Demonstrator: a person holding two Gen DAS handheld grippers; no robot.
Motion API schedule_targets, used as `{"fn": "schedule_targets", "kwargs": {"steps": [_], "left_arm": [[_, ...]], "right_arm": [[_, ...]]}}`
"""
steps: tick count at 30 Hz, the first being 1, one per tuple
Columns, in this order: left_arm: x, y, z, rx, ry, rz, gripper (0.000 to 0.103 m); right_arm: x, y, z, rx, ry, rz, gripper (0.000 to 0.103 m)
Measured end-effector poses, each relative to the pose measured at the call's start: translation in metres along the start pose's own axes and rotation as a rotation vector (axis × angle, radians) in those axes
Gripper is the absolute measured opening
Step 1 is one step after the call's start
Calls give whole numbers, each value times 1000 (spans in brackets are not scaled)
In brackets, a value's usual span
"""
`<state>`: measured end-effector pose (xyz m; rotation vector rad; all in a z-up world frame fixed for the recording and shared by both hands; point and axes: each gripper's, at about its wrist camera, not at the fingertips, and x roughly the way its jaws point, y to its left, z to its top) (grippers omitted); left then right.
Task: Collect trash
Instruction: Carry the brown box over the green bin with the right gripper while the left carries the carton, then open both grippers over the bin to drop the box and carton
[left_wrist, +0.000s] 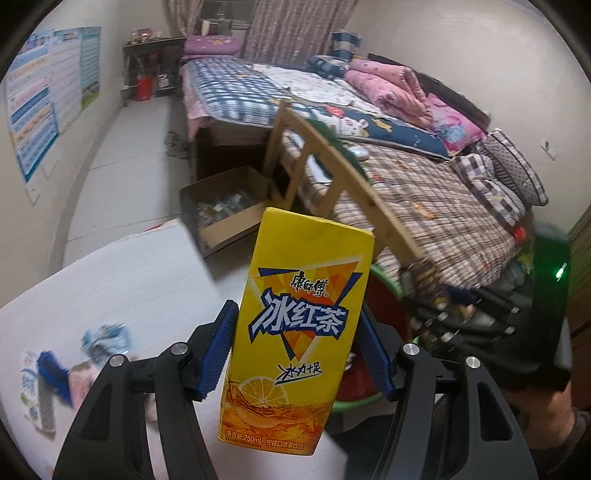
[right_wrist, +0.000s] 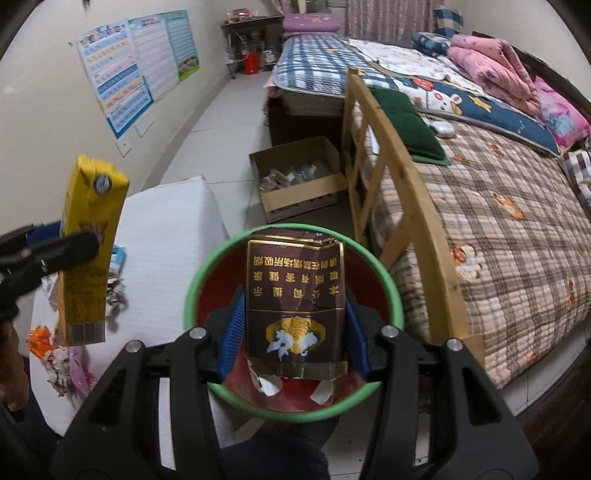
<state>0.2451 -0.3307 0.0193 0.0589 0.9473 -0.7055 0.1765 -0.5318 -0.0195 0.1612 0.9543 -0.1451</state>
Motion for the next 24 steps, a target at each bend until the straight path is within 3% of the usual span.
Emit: {"fn": "schedule_targets", "kwargs": {"steps": [6, 11, 24], "left_arm": [[30, -30, 21, 16, 3, -38, 60], [55, -41, 24, 40, 51, -36, 60], [78, -34, 19, -2, 111, -64, 61]], "right_arm": [[15, -19, -4, 20, 25, -11, 47], [25, -27, -7, 38, 44, -10, 47], [37, -32, -5, 29, 67, -6, 47]]}}
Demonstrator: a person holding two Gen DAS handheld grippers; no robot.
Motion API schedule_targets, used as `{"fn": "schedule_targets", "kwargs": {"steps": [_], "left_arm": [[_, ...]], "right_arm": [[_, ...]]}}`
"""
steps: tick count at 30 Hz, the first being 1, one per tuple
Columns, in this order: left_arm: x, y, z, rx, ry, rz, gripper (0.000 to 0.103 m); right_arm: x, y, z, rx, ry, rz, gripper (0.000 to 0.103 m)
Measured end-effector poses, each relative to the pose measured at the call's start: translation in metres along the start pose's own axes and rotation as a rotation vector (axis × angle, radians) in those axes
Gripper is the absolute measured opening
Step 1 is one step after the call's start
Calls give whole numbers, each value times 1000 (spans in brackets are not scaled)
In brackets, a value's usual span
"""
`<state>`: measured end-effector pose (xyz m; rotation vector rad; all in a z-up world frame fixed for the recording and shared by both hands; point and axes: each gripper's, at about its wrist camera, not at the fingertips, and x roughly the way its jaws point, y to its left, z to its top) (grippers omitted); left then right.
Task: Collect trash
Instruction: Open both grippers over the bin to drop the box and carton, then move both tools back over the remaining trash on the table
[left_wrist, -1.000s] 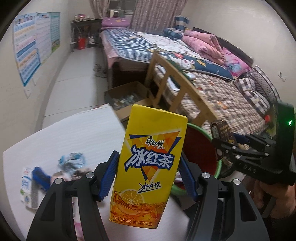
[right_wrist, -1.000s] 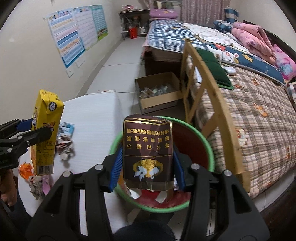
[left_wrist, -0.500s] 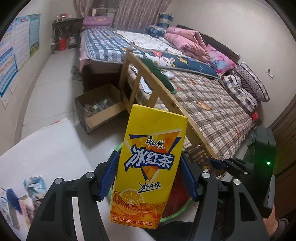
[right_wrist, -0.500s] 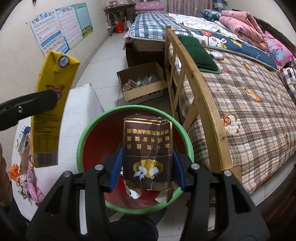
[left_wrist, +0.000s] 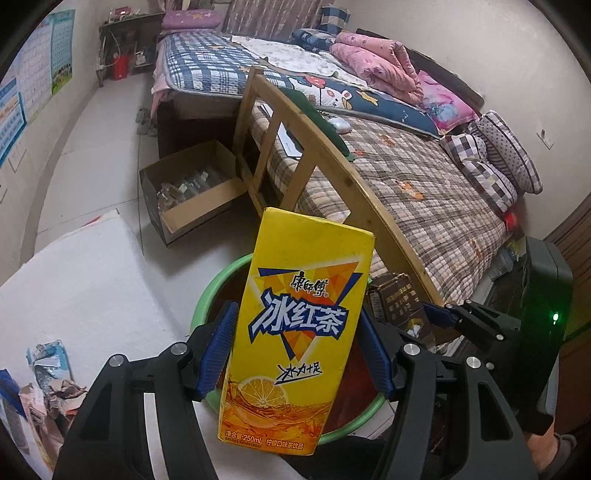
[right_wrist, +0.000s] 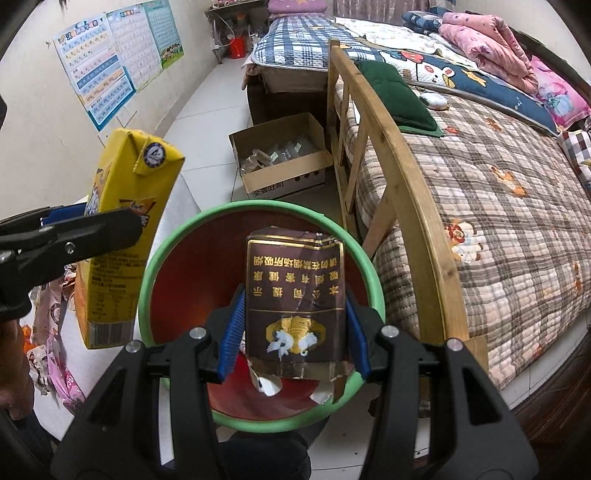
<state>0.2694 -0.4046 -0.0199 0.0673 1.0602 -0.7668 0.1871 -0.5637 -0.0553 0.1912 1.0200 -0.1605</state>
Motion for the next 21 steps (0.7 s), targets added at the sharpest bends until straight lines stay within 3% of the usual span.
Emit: {"fn": "schedule_targets", "kwargs": {"steps": [11, 12, 13, 15, 21], "left_arm": [[6, -8, 5, -8, 9, -18, 63], [7, -7, 4, -16, 12, -17, 73], [6, -5, 4, -22, 2, -12, 83], [4, -2, 2, -34, -9, 1, 86], [-5, 20, -3, -87, -33, 68, 95]], "right_arm": [[0, -1, 4, 0, -5, -7, 48], [0, -1, 4, -1, -7, -11, 49], [1, -1, 4, -1, -4, -17, 53], [2, -1, 3, -7, 0, -30, 77], [1, 2, -3, -26, -9, -42, 91]]}}
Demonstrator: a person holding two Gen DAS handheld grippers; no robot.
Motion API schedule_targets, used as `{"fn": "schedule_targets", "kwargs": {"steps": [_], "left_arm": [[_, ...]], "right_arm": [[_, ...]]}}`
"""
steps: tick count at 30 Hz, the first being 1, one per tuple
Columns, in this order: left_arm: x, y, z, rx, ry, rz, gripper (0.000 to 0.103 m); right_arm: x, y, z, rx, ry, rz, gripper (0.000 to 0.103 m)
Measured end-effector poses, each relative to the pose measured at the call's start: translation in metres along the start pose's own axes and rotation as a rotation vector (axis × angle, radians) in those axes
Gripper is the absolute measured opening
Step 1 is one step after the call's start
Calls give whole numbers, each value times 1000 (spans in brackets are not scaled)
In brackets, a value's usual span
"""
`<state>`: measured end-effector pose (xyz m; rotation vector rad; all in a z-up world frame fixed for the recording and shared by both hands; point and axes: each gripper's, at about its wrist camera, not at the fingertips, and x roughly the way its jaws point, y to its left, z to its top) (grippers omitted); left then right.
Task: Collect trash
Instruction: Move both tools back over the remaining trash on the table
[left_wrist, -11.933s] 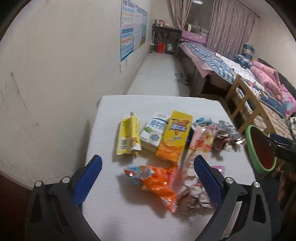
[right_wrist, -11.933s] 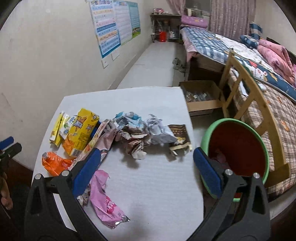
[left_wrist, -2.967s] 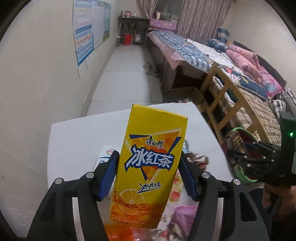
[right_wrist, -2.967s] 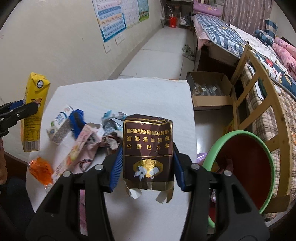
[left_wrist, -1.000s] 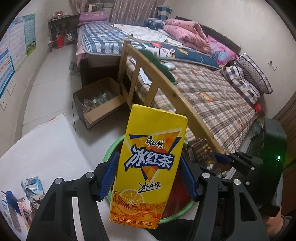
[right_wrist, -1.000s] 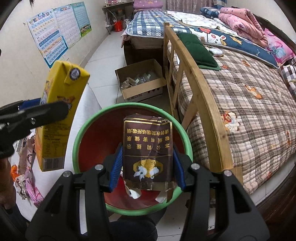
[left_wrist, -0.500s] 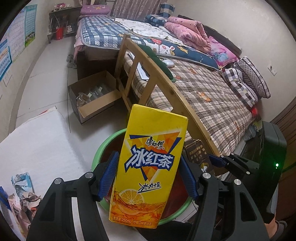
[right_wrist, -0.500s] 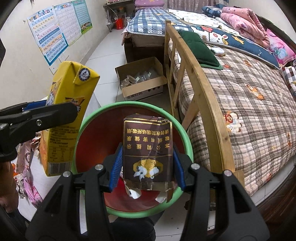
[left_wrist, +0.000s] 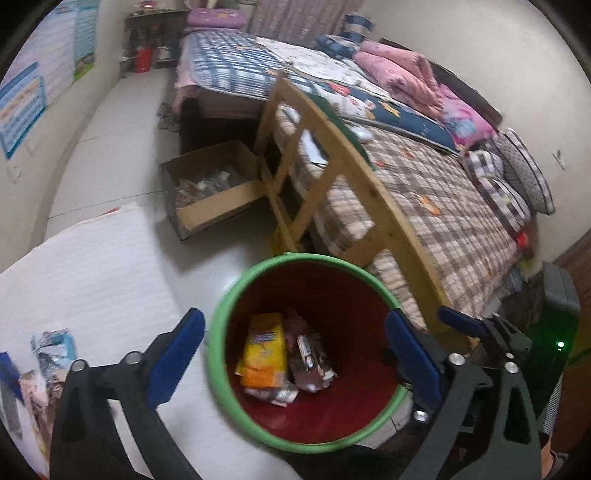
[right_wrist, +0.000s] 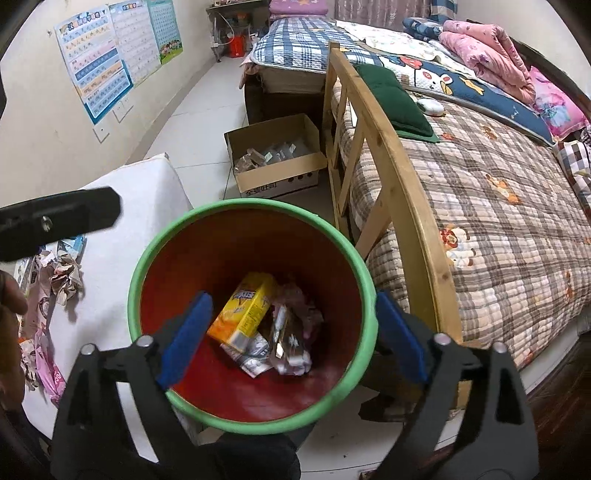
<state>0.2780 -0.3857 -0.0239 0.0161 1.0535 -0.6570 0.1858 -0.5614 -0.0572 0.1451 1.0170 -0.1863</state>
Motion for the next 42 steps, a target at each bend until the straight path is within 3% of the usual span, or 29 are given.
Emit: {"fn": "schedule_targets", "kwargs": {"steps": [3, 20, 27, 42], "left_arm": [[-9, 11, -3, -24, -18, 16, 95], [-89, 71, -40, 38, -66, 135, 95], [-134, 116, -68, 3, -84, 183, 95], [-209, 233, -151, -181, -121, 301, 95]], "right_arm": [[-3, 4, -1, 3, -8, 2, 98], [-30, 68, -7, -66, -39, 46, 98], [-40, 117, -12, -131, -47, 97, 98], [-43, 228, -29, -257, -39, 180, 98]]}}
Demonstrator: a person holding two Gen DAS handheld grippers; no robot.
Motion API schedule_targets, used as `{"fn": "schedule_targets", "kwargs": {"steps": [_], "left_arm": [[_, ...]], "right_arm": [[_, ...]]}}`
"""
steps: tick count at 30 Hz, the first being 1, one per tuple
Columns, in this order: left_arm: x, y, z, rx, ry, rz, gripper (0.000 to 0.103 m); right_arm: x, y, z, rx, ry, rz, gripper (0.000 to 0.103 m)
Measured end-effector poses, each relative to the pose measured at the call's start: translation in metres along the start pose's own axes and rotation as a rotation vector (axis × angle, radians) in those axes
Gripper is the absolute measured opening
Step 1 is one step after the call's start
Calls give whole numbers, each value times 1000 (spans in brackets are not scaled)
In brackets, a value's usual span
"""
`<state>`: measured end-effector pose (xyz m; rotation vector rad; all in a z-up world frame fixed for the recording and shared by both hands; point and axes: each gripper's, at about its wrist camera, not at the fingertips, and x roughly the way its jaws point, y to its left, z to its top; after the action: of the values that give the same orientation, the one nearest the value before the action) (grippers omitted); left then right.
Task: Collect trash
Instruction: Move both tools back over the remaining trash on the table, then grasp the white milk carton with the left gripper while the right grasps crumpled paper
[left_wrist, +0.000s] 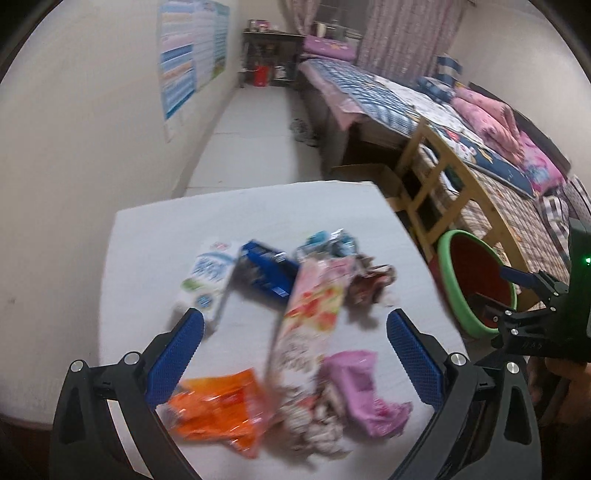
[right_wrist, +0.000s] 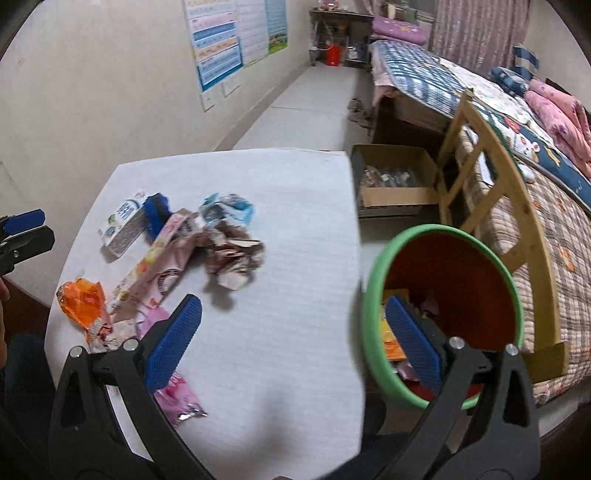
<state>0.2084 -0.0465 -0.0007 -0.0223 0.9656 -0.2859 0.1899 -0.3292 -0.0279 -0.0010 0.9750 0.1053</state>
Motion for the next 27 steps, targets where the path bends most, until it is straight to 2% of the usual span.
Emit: {"fn": "schedule_targets", "kwargs": {"steps": [7, 14, 27], "left_arm": [[-9, 48, -16, -67, -1, 18, 95], [0, 77, -27, -101, 22, 29, 95], [41, 98, -14, -82, 72, 32, 95]], "right_arm": [[11, 42, 7, -45, 12, 23, 98], [26, 71, 14, -87, 26, 28, 98], [62, 66, 23, -71, 80, -12, 98]]}}
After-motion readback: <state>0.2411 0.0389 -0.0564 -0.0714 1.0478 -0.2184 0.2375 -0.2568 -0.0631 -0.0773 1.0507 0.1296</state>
